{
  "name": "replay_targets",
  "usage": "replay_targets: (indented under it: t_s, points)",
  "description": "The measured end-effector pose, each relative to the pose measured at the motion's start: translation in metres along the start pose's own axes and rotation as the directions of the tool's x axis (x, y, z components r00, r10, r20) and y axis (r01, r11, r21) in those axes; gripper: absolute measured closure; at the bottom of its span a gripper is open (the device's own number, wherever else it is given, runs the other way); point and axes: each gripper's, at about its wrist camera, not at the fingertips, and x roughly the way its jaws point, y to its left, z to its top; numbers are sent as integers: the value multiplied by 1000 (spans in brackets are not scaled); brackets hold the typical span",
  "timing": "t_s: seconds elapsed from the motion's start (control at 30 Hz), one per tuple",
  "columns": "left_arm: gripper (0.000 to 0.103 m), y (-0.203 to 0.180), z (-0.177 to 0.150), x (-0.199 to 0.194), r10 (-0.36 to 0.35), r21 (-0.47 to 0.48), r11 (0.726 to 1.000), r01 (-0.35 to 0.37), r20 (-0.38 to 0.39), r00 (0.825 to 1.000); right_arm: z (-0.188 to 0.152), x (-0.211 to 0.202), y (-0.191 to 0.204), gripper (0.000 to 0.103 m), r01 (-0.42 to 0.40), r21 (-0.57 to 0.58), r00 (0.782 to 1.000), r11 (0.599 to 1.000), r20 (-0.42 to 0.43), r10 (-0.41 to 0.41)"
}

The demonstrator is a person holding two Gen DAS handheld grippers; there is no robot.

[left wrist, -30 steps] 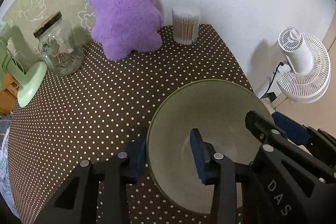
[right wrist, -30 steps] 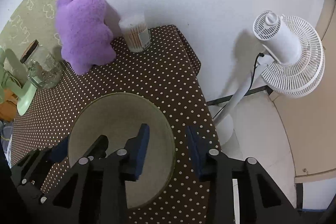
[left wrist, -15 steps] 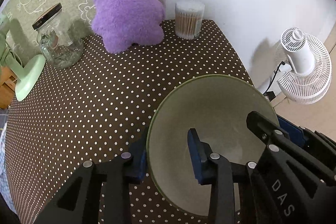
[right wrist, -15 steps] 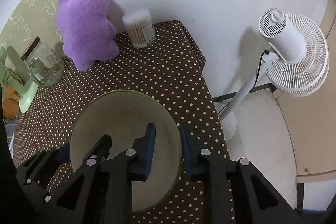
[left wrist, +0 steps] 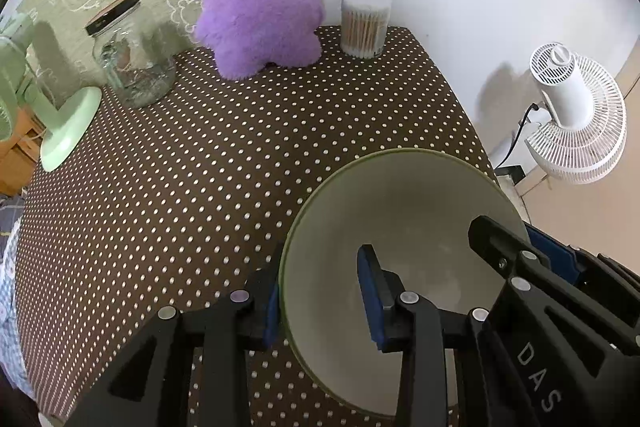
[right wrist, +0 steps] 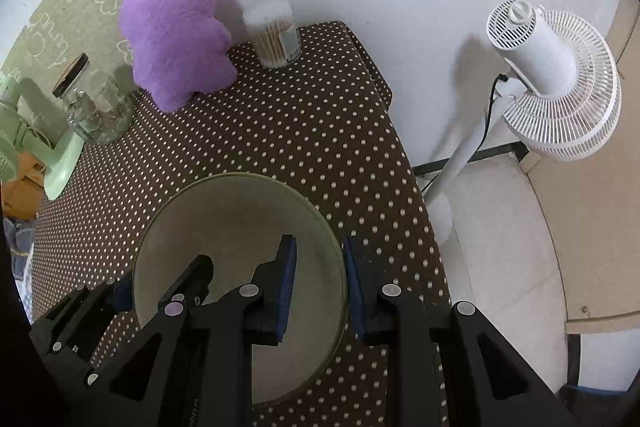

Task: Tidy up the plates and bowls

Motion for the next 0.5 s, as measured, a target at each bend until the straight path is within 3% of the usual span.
replay_targets:
  t_s: [0.5]
  points:
    - [69,24,-30,-39,1,-37,999,-1,7,1000,-32,-34,16,75,-7,-5,1000,1000,-4,7]
